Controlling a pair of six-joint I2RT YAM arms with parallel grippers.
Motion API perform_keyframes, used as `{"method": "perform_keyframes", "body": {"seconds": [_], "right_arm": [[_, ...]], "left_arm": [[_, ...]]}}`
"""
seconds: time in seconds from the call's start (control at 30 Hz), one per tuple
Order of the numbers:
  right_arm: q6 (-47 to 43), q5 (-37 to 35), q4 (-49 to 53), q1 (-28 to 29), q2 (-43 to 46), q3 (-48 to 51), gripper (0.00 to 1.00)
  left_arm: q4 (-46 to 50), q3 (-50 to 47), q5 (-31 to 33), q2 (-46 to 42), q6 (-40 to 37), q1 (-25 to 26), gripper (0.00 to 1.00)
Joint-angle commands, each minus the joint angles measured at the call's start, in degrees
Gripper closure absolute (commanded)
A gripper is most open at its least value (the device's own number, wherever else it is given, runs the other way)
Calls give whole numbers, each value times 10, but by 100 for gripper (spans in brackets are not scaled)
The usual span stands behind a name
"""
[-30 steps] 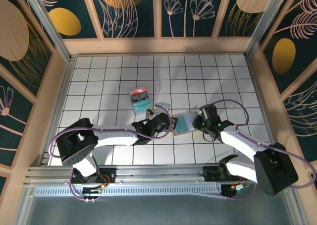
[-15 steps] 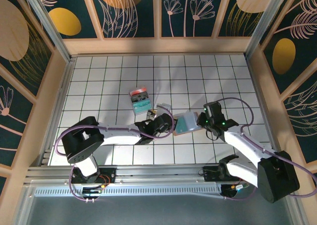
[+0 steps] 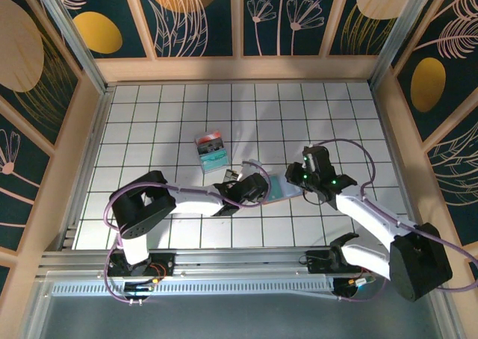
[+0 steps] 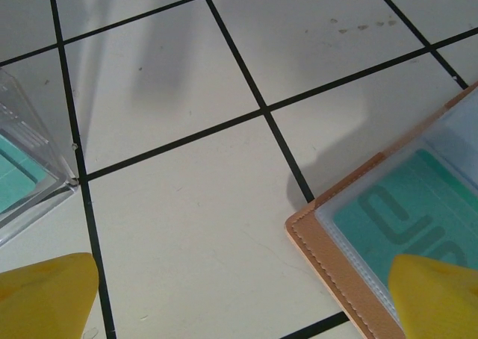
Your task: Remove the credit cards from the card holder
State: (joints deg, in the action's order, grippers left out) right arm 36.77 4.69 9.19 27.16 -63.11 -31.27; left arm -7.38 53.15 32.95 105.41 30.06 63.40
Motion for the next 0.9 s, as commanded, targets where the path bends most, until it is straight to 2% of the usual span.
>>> {"method": "perform_keyframes", "body": {"seconds": [0.0, 0.13, 0.37, 0.87], "right_arm": [[17, 36, -38, 14, -34, -10, 85], [22, 43, -62, 37, -88, -19, 85], [33, 19, -55, 39, -155, -33, 86], [36, -6, -36, 3, -97, 23, 86]], "left_arm": [[32, 13, 31, 12, 26, 2, 1], [60, 22, 51, 23, 41, 2, 1], [76, 22, 69, 34, 53, 1, 1], [88, 43, 76, 32, 49, 1, 1]]}}
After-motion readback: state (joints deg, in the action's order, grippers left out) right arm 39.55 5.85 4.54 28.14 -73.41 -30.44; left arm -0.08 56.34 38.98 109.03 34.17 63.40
